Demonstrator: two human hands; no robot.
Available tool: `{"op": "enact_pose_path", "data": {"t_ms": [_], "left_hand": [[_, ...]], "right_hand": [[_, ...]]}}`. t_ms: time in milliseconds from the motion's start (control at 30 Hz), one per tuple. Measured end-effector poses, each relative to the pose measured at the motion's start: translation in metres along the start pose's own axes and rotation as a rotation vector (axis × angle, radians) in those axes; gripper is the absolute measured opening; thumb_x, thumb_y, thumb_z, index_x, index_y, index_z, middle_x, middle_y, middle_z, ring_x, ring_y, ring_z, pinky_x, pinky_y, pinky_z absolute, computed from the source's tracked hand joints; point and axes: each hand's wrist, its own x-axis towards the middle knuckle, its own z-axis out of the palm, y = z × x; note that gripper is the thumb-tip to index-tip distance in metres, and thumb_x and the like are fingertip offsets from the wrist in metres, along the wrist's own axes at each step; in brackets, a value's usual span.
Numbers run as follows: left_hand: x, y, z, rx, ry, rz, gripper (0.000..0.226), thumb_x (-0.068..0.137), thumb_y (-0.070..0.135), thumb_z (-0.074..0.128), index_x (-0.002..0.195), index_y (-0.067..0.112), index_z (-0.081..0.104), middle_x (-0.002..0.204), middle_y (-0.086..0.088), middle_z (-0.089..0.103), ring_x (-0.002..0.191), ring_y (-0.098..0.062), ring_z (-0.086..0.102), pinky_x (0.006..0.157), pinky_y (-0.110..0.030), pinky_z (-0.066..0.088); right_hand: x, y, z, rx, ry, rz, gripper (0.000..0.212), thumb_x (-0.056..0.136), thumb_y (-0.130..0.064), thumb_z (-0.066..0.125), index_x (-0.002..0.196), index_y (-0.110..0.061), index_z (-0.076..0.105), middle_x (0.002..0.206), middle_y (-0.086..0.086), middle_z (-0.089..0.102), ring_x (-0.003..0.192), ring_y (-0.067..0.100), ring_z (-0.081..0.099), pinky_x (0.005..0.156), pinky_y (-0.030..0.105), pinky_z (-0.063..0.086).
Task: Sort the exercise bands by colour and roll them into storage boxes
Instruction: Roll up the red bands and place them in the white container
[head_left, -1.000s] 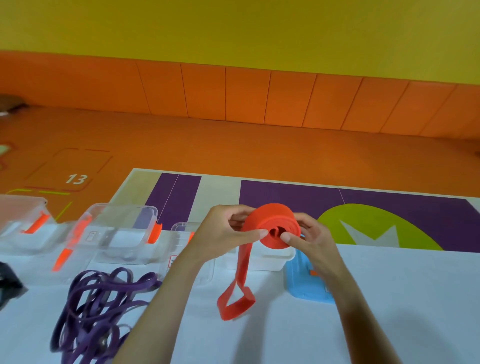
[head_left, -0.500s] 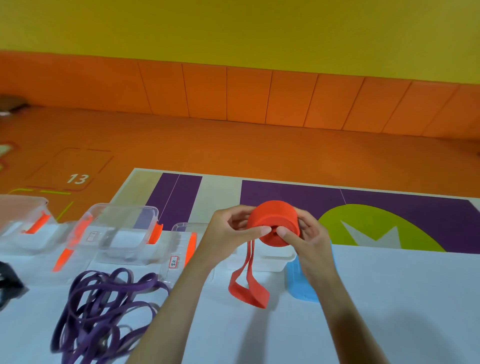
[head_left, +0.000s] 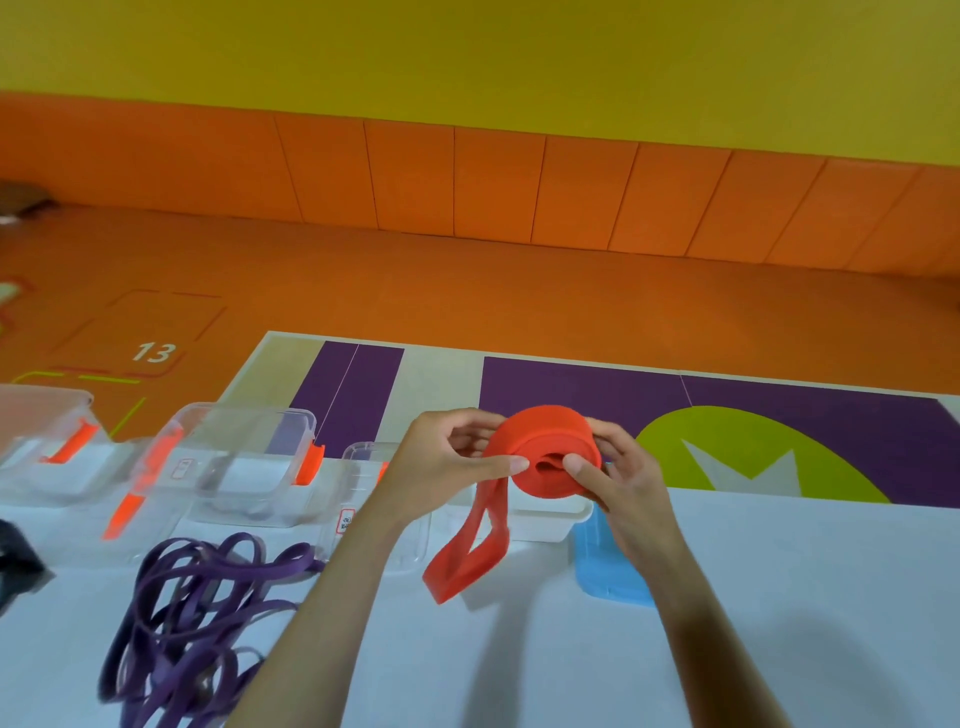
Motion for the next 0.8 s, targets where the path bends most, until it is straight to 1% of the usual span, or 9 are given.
{"op": "enact_pose_path", "data": {"t_ms": [133,267,367,433,500,567,600,733,800], "left_hand": [[0.003,0.006,-0.007,0.109,-0.065,0.046,0.035,0.082,0.024,0.09,0.115,0.02,0.079,0.101,0.01,0.081,0.097,-0.01,0.077,0.09,-0.023,0.06],[0.005,-0.001,0.006,-0.1,0.027,0.031,0.046,0.083,0.016,0.089,0.126,0.016,0.072,0.106,0.001,0.08,0.101,-0.015,0.076,0.088,-0.027,0.061],[0.003,-0.013,0.016,-0.176,0.106,0.002,0.042,0.078,0.014,0.092,0.117,0.012,0.075,0.1,-0.003,0.081,0.095,-0.018,0.077,0.084,-0.03,0.061],[0.004,-0.017,0.011,-0.076,0.082,0.014,0.044,0.075,0.02,0.095,0.114,0.016,0.077,0.101,0.002,0.081,0.096,-0.015,0.078,0.086,-0.031,0.063],[0.005,-0.011,0.004,0.097,-0.018,0.034,0.05,0.072,0.03,0.098,0.116,0.019,0.077,0.103,0.008,0.08,0.097,-0.01,0.077,0.088,-0.03,0.063],[0.008,-0.005,0.003,0.188,-0.087,0.054,0.053,0.072,0.036,0.097,0.117,0.021,0.076,0.105,0.011,0.079,0.098,-0.006,0.075,0.088,-0.028,0.063],[0.009,-0.002,0.004,0.162,-0.073,0.06,0.051,0.073,0.035,0.096,0.117,0.021,0.076,0.105,0.011,0.079,0.099,-0.007,0.075,0.088,-0.028,0.063],[0.009,0.0,0.011,-0.163,0.054,0.023,0.041,0.08,0.013,0.091,0.118,0.013,0.074,0.107,-0.001,0.081,0.102,-0.018,0.077,0.09,-0.029,0.061],[0.01,-0.004,0.01,-0.151,0.048,0.013,0.04,0.079,0.013,0.092,0.116,0.013,0.076,0.105,-0.001,0.081,0.101,-0.019,0.078,0.092,-0.035,0.062]], "right_hand": [[0.004,-0.007,-0.008,-0.232,-0.144,0.048,0.044,0.076,-0.021,0.088,0.118,-0.021,0.073,0.112,0.002,0.078,0.107,0.022,0.073,0.097,0.043,0.058],[0.003,-0.002,0.011,-0.059,0.039,-0.016,0.04,0.075,-0.017,0.088,0.113,-0.016,0.074,0.106,0.007,0.079,0.1,0.022,0.075,0.086,0.033,0.059],[-0.001,0.014,0.023,-0.005,0.068,0.005,0.034,0.079,-0.019,0.087,0.111,-0.018,0.075,0.107,0.01,0.077,0.099,0.022,0.074,0.085,0.033,0.059],[0.0,0.013,0.016,-0.122,-0.007,0.033,0.042,0.076,-0.024,0.089,0.115,-0.022,0.073,0.111,0.005,0.077,0.104,0.02,0.073,0.09,0.035,0.058],[0.008,0.001,0.002,-0.252,-0.119,0.059,0.058,0.072,-0.024,0.096,0.123,-0.025,0.069,0.119,-0.003,0.075,0.114,0.016,0.071,0.095,0.033,0.059],[0.018,-0.016,-0.007,-0.377,-0.208,0.038,0.056,0.071,-0.028,0.094,0.122,-0.029,0.071,0.119,-0.008,0.076,0.115,0.014,0.07,0.098,0.035,0.058],[0.021,-0.021,-0.009,-0.394,-0.202,0.011,0.052,0.071,-0.029,0.093,0.119,-0.03,0.073,0.116,-0.007,0.077,0.113,0.015,0.072,0.099,0.038,0.058],[0.016,-0.009,0.002,-0.145,0.029,-0.054,0.044,0.071,-0.021,0.091,0.112,-0.028,0.076,0.111,0.004,0.079,0.108,0.026,0.074,0.098,0.047,0.056],[0.004,0.005,0.009,-0.05,0.047,-0.023,0.041,0.074,-0.015,0.091,0.11,-0.027,0.077,0.111,0.006,0.079,0.107,0.026,0.074,0.097,0.045,0.057]]}}
